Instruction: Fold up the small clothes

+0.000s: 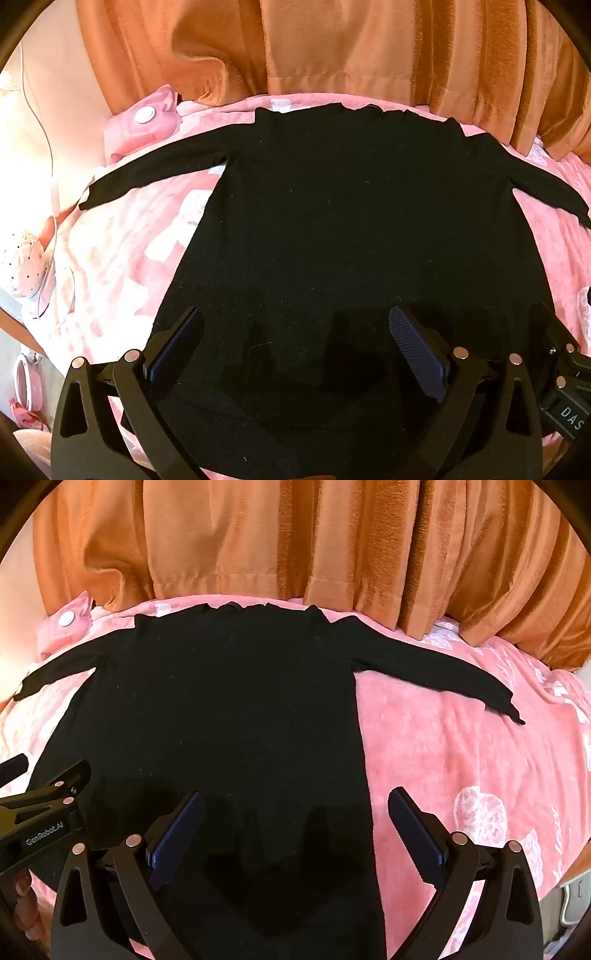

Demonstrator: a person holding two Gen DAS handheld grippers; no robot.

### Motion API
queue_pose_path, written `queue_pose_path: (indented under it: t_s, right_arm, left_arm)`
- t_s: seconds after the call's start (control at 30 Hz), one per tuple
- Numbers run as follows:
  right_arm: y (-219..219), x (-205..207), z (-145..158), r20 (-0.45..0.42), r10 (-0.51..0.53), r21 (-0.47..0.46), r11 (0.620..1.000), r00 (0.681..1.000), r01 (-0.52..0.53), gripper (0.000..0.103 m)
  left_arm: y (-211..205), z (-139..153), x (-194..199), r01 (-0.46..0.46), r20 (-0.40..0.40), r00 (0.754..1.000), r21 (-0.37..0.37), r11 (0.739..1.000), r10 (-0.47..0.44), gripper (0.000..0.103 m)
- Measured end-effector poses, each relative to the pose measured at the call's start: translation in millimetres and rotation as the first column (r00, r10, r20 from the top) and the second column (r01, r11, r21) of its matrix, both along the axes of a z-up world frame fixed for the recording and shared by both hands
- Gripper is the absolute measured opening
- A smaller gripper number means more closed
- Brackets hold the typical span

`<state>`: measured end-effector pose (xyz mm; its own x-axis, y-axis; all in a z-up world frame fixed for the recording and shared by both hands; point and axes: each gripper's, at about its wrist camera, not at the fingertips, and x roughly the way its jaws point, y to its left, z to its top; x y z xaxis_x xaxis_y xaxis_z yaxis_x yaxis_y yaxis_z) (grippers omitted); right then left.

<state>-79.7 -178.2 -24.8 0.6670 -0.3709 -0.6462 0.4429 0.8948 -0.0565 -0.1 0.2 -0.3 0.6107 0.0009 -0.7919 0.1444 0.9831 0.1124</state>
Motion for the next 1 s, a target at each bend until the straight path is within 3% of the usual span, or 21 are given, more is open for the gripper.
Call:
queue_pose_path:
  t_s: [1.0]
  right_arm:
    - [1.7,-1.7,-0.9,0.007,0.003,0.002,1.0,1.0,-0.003,0.098]
  left_arm:
    - [-0.8,-0.8,2.2,-0.001,-0.002,1.0,-0.002,1.0,0.001,0.098]
